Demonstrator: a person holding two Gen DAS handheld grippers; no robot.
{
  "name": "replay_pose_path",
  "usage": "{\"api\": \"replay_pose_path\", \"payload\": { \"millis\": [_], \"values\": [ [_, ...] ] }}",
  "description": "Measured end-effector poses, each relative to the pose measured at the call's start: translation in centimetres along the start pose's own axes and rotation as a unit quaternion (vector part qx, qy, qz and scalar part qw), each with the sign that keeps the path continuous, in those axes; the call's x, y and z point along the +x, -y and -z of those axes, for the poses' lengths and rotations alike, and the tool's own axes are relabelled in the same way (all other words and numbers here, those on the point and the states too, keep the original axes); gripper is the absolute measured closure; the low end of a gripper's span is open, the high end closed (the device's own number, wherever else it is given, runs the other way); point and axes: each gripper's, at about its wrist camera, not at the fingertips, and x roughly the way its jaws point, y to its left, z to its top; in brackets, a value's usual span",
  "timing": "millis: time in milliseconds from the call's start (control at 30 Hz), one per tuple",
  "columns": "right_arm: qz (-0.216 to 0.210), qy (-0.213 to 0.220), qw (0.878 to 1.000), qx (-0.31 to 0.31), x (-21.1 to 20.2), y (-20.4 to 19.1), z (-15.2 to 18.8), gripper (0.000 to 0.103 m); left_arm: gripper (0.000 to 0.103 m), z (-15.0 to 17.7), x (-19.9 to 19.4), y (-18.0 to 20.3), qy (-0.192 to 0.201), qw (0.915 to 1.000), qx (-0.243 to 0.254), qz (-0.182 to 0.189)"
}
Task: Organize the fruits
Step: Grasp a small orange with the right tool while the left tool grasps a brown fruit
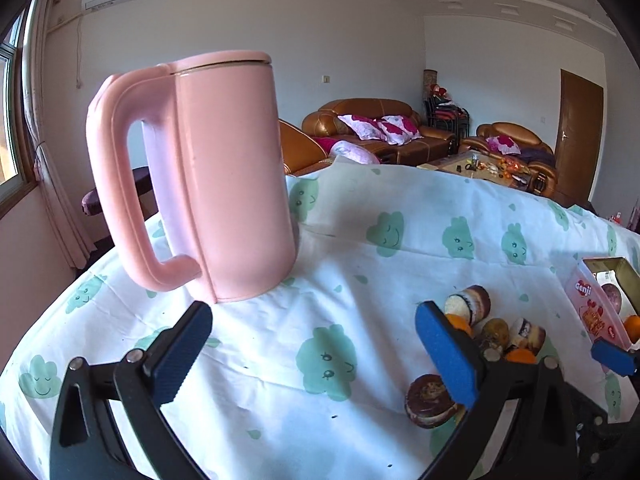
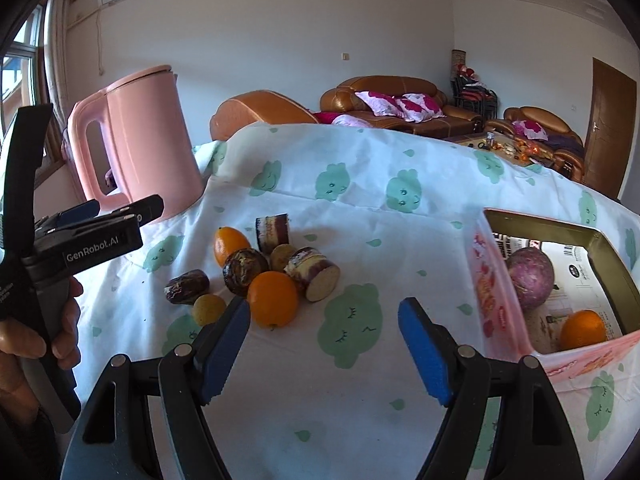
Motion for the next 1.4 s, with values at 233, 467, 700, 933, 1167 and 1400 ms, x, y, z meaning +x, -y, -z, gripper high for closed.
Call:
{"api": "replay_pose_path", "payload": {
  "millis": [233,467,700,933,1167,1400],
  "values": [
    [-0.026,-0.069,0.997,0.027,4.5,-1.3,-1.0,0.045,0.000,0.4,0.4,-0.2,-0.025,0.9983,-0.001,0.052],
    [-0.048,-0.090,0.994,0.040,5.8,-1.5,-1.0,0.053,0.003,1.1,0.6,1.8,-0.070,0.9871,0.022,0.142],
    [-0.034,-0.073,0.996,0.045,4.2,0.0,-0.6,0.065,0.029,2.2,1.7,4.0,-0.110,0.9768,0.062,0.173],
    [-0.013,-0.035,0.998,0.055,1.4,3.2,-0.1,0.065,0.044,2.8,2.0,4.6,-0.116,0.9735,0.074,0.183],
    [-0.021,-0.037,0.997,0.059,1.3,3.5,0.1,0.065,0.070,3.0,1.6,3.9,-0.117,0.9690,0.073,0.205],
    [-0.021,-0.038,0.998,0.054,1.3,3.3,0.2,0.065,0.029,2.9,2.6,2.8,-0.122,0.9806,0.061,0.141]
  ]
}}
